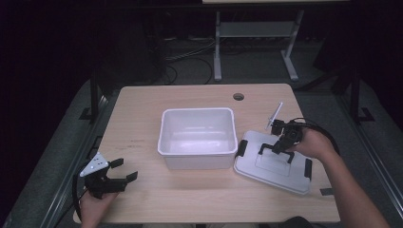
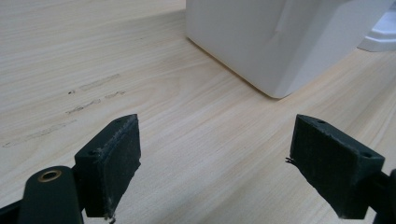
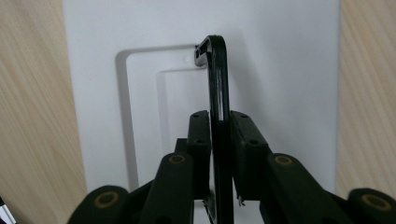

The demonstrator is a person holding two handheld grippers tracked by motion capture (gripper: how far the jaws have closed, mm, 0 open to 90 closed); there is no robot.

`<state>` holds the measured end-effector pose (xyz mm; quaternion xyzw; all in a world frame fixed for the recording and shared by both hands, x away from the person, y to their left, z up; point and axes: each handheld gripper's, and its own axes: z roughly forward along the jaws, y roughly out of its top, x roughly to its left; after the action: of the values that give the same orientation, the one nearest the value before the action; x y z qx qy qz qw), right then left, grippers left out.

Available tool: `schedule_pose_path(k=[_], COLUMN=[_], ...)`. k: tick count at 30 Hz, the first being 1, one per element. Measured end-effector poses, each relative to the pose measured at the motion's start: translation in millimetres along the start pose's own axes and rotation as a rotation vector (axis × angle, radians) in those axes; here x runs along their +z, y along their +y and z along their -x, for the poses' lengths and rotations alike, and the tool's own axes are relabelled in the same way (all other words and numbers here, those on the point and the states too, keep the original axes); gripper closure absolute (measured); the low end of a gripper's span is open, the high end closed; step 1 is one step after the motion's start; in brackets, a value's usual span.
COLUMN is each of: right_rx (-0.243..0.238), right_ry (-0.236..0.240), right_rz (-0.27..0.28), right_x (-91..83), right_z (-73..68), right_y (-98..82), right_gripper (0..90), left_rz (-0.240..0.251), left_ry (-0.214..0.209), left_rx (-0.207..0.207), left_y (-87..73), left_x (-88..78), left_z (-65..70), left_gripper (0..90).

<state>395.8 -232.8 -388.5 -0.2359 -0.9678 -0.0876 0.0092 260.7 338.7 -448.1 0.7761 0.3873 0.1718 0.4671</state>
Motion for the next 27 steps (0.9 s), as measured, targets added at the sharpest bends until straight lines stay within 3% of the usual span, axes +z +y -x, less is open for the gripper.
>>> schedule_pose_path(k=[12, 16, 19, 27], right_rx=[-0.014, -0.047, -0.046, -0.063], right_ry=[0.013, 0.007, 0.009, 0.003], right_rz=[0.01, 0.006, 0.01, 0.045], right_x=[-0.5, -1.4, -2.4, -19.6], right_z=[-0.9, -2.7, -3.1, -5.7], right_y=[-4.1, -4.0, -4.5, -5.7], right_gripper=[81.6, 84.1, 84.4, 84.5], left_rz=[0.007, 0.004, 0.006, 0.006], left_ry=[-0.004, -0.004, -0.003, -0.005], left_rx=[-0.004, -0.002, -0.003, -0.006], left_y=[0.2, 0.3, 0.3, 0.4], left_x=[0.2, 0.6, 0.5, 0.7], left_z=[0.1, 0.3, 0.4, 0.8], left_gripper=[15.5, 15.5, 15.5, 15.5])
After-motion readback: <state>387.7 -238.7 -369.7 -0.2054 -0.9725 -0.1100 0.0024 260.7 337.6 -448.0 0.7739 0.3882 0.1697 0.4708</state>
